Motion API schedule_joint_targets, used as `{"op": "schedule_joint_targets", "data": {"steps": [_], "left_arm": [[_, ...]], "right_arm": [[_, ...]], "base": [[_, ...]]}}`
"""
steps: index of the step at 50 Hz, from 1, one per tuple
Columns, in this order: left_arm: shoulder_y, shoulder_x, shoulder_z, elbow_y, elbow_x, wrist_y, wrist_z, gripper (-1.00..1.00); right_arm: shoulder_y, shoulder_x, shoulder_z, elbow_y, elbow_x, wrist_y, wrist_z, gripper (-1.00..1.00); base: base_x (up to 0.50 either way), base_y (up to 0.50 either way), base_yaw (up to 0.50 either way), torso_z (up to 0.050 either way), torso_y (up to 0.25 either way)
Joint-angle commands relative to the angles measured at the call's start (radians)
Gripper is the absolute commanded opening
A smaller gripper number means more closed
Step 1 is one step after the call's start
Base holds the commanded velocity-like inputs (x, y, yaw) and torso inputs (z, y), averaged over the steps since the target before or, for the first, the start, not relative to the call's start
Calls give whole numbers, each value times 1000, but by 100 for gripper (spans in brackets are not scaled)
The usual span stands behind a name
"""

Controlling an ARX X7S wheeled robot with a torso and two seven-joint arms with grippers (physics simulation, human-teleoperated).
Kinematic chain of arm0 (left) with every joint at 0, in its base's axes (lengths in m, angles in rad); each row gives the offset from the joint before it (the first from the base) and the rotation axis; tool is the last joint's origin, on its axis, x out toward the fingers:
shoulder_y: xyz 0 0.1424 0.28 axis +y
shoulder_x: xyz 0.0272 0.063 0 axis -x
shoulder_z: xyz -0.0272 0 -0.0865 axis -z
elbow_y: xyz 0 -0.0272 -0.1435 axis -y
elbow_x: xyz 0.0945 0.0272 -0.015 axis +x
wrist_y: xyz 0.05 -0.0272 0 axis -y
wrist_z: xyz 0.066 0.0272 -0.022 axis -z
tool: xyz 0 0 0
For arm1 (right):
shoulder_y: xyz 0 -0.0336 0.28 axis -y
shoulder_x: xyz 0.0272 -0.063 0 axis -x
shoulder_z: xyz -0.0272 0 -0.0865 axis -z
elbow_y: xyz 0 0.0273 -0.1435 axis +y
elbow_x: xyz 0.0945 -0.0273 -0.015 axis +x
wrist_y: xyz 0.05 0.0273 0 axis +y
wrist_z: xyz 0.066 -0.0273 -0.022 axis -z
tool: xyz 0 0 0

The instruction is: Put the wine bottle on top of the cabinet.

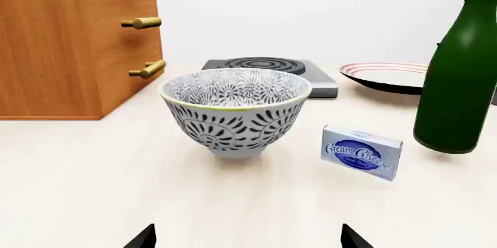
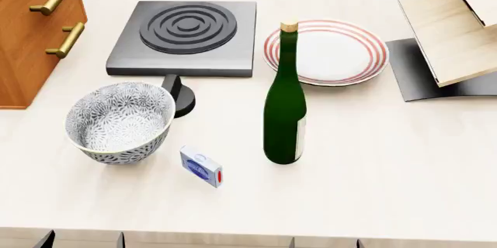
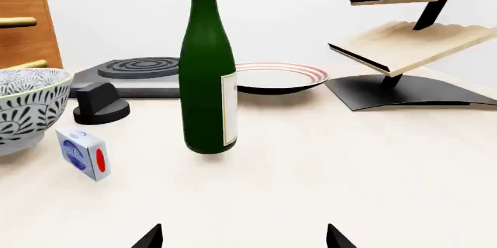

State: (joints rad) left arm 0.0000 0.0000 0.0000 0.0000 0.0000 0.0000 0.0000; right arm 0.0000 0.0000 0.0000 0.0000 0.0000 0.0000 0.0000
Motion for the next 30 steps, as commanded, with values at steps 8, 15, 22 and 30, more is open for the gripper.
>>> {"op": "schedule_joint_targets", "data": {"steps": [8,15,22,30], "left_arm": [[-2,-37,43,-2,-35,1,-43,100],[-3,-52,61,-1,-49,0,-60,100],[1,-65,73,4,-44,7,-85,100],[12,-77,91,35,-44,11,-99,100]], "right_arm": [[-2,40,-47,-11,45,10,51,100],[4,54,-63,4,56,2,68,100],[1,62,-67,-4,83,11,78,100],[2,73,-80,-43,91,29,98,100]], "base": [[0,0,0,0,0],[0,0,0,0,0],[0,0,0,0,0],[0,0,0,0,0]]}}
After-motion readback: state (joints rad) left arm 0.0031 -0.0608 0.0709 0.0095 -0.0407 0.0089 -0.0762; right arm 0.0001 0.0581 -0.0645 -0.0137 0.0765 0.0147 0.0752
